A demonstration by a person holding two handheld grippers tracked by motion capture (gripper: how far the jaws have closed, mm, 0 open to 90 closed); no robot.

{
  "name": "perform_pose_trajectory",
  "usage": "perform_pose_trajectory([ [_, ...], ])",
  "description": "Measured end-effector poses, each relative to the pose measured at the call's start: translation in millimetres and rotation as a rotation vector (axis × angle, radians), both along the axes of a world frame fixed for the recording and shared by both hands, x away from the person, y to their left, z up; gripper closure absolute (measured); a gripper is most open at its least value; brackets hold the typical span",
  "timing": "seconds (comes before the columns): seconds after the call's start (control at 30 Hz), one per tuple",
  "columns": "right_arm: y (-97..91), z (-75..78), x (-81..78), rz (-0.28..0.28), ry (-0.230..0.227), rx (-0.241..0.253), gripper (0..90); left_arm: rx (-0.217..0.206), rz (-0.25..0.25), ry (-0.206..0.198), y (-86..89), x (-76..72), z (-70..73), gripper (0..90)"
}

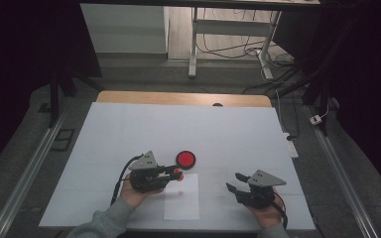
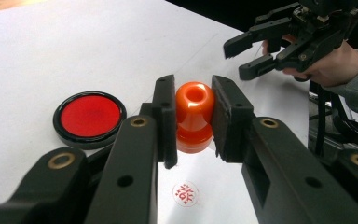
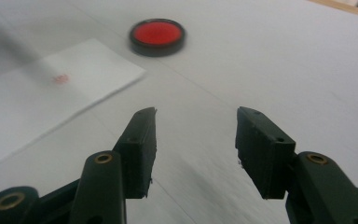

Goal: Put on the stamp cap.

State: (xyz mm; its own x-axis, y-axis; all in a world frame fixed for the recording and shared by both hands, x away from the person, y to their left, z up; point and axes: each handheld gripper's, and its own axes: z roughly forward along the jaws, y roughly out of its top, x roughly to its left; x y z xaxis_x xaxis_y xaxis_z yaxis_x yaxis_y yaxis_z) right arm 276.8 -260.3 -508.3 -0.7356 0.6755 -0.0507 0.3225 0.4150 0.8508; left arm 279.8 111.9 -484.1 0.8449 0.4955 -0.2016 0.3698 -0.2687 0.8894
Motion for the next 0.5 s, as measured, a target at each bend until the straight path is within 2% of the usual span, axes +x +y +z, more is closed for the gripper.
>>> perform_pose_trajectory([
  [0.17,-23.3,1.5,-4.5,-0.024,-0.016,0.015,46.8,-0.008,0.004,0.001,3.8,1.1,2.7,72.4],
  [0.27,-33.2,1.2,-6.5,-0.036,-0.028,-0.003,46.0,-0.010,0.011,0.007,6.3,2.3,4.1,72.3],
  [0.5,-41.4,2.9,-4.0,-0.048,-0.032,0.002,45.3,-0.022,0.031,0.008,11.7,5.4,9.3,72.2],
])
